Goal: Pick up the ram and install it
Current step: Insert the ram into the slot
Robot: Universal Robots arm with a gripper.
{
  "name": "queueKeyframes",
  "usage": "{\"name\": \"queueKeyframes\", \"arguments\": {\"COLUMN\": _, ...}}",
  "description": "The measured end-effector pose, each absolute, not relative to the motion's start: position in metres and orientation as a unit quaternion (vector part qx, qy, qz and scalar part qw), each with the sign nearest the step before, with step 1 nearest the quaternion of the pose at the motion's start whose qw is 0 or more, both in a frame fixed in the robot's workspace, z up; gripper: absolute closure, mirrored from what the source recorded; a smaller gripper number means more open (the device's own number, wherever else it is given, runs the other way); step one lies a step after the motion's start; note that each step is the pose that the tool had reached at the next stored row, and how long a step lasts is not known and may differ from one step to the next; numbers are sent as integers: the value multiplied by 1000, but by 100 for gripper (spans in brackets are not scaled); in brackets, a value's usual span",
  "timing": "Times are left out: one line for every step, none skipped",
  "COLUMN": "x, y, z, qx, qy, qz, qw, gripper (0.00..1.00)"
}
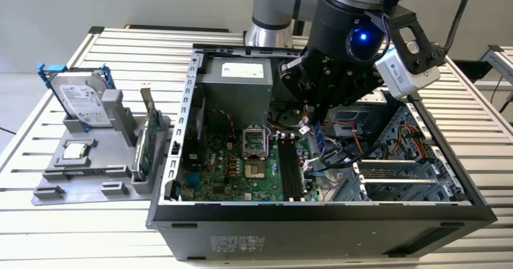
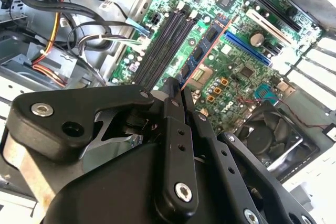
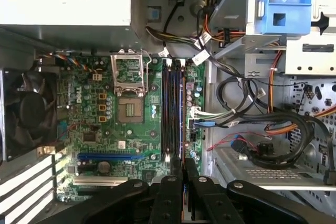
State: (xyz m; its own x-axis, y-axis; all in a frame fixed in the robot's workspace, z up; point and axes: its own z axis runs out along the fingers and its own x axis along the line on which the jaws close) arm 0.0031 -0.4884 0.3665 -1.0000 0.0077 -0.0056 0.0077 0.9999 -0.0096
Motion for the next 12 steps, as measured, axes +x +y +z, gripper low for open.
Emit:
{"name": "queueKeyframes", "arguments": {"x": 3, "y": -488, "z": 366, "qx": 4, "qy": 1000, "qz": -5, "qw": 3, "gripper": 100}}
{"name": "queueKeyframes", "arguments": {"x": 3, "y": -488, "z": 365, "qx": 4, "qy": 1000, "qz": -5, "qw": 3, "gripper": 100}}
{"name": "queueKeyframes", "arguments": {"x": 3, "y": -487, "z": 364, "qx": 4, "qy": 1000, "qz": -5, "qw": 3, "gripper": 100}}
{"name": "queueKeyframes", "arguments": {"x": 3, "y": -487, "z": 363, "qx": 4, "qy": 1000, "qz": -5, "qw": 3, "gripper": 100}}
{"name": "queueKeyframes", "arguments": {"x": 3, "y": -486, "z": 362, "qx": 4, "qy": 1000, "qz": -5, "qw": 3, "gripper": 100}}
{"name": "queueKeyframes", "arguments": {"x": 3, "y": -486, "z": 361, "qx": 4, "qy": 1000, "qz": -5, "qw": 3, "gripper": 100}}
{"name": "queueKeyframes", "arguments": {"x": 3, "y": -486, "z": 361, "qx": 4, "qy": 1000, "qz": -5, "qw": 3, "gripper": 100}}
{"name": "queueKeyframes", "arguments": {"x": 3, "y": -486, "z": 360, "qx": 4, "qy": 1000, "qz": -5, "qw": 3, "gripper": 100}}
{"name": "queueKeyframes", "arguments": {"x": 3, "y": -486, "z": 359, "qx": 4, "qy": 1000, "qz": -5, "qw": 3, "gripper": 100}}
{"name": "queueKeyframes", "arguments": {"x": 3, "y": -485, "z": 358, "qx": 4, "qy": 1000, "qz": -5, "qw": 3, "gripper": 100}}
{"name": "queueKeyframes", "arguments": {"x": 3, "y": -485, "z": 358, "qx": 4, "qy": 1000, "qz": -5, "qw": 3, "gripper": 100}}
{"name": "queueKeyframes", "arguments": {"x": 3, "y": -485, "z": 357, "qx": 4, "qy": 1000, "qz": -5, "qw": 3, "gripper": 100}}
